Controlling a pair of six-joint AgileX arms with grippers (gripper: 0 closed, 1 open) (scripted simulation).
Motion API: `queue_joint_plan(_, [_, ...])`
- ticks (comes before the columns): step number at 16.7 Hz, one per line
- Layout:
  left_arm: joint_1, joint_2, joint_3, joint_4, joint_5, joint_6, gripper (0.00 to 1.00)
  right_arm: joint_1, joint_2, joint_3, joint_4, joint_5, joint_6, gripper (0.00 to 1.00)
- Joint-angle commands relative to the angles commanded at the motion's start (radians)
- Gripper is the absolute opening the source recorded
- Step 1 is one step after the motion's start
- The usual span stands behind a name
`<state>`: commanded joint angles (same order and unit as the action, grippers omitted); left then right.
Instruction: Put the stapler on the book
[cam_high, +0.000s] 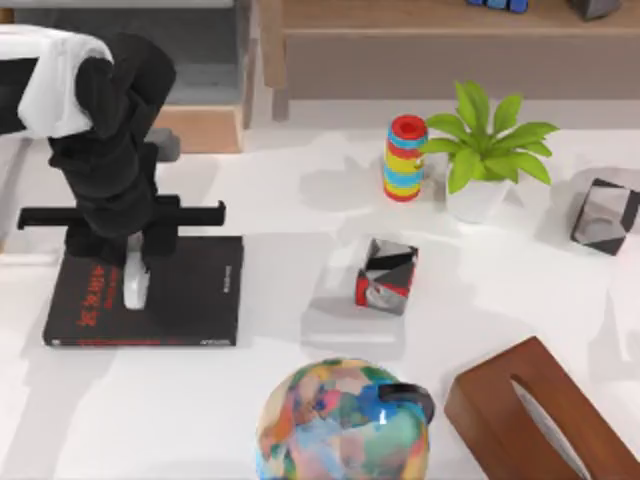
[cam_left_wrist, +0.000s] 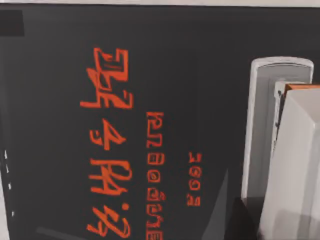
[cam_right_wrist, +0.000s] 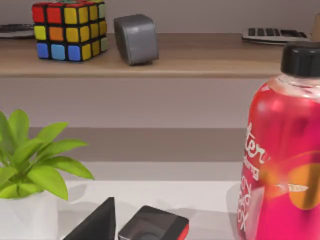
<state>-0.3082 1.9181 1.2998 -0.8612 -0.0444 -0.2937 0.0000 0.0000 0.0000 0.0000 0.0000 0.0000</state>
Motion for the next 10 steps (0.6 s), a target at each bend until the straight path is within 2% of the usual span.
queue_joint_plan(9, [0.000,0.000,0.000,0.000,0.000,0.000,0.98,0.000,0.000,0.000,0.000,0.000,0.000,1.00])
queue_joint_plan(10, [0.000,0.000,0.000,0.000,0.000,0.000,1.00,0.000,0.000,0.000,0.000,0.000,0.000,1.00])
